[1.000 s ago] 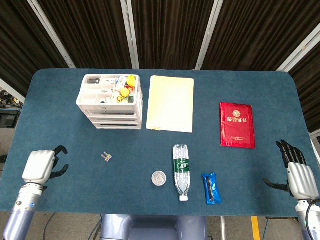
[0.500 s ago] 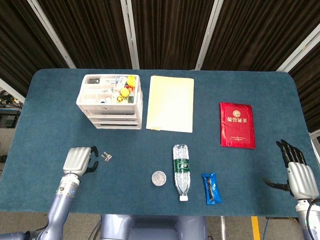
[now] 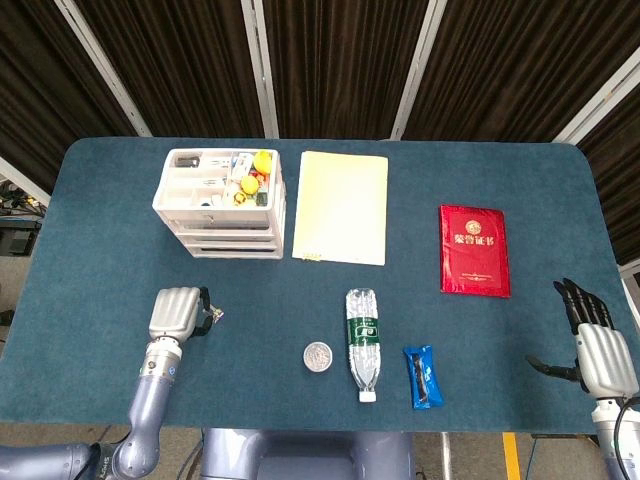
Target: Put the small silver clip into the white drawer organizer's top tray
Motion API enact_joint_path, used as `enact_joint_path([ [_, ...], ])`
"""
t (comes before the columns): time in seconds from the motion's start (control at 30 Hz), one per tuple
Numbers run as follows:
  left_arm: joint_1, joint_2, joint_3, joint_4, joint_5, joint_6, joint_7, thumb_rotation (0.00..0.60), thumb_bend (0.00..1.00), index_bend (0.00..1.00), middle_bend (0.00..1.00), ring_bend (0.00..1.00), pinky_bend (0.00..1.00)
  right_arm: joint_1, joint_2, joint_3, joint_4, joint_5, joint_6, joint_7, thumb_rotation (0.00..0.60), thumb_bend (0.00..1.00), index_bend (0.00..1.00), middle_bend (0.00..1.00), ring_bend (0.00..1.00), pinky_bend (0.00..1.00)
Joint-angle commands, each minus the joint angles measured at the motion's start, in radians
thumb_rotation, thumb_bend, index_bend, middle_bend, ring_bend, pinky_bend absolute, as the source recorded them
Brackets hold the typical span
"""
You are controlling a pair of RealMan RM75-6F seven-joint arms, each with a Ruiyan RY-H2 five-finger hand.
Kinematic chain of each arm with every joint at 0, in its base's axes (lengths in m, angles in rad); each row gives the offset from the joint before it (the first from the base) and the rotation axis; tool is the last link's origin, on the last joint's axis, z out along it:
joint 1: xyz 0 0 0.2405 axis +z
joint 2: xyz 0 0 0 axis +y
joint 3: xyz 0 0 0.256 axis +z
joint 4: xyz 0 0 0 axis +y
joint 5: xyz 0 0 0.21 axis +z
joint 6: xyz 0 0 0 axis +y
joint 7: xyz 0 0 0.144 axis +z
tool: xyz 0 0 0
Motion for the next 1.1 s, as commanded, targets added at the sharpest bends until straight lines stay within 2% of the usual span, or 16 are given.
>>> enact_joint_path([
  [0.03,-0.009,-0.018,0.009,0.022,-0.013,0.006,0.007,0.600,0.34,0.52,1.00,1.00,0.89,0.000,0.001,0.000,-0.001,0.000,0.000,0.001,0.600,0.00,0.01,0.00,0.00,0.00],
  [0.27,-0.016,-0.049,0.034,0.058,-0.022,0.015,0.009,0.600,0.34,0.53,1.00,1.00,0.88,0.000,0.002,0.001,-0.002,-0.001,0.001,0.005,0.600,0.00,0.01,0.00,0.00,0.00],
  [1.1,-0.040,-0.111,0.043,0.154,-0.041,0.008,0.001,0.600,0.34,0.54,1.00,1.00,0.88,-0.001,0.001,0.004,-0.002,0.001,0.005,0.006,0.600,0.00,0.01,0.00,0.00,0.00],
])
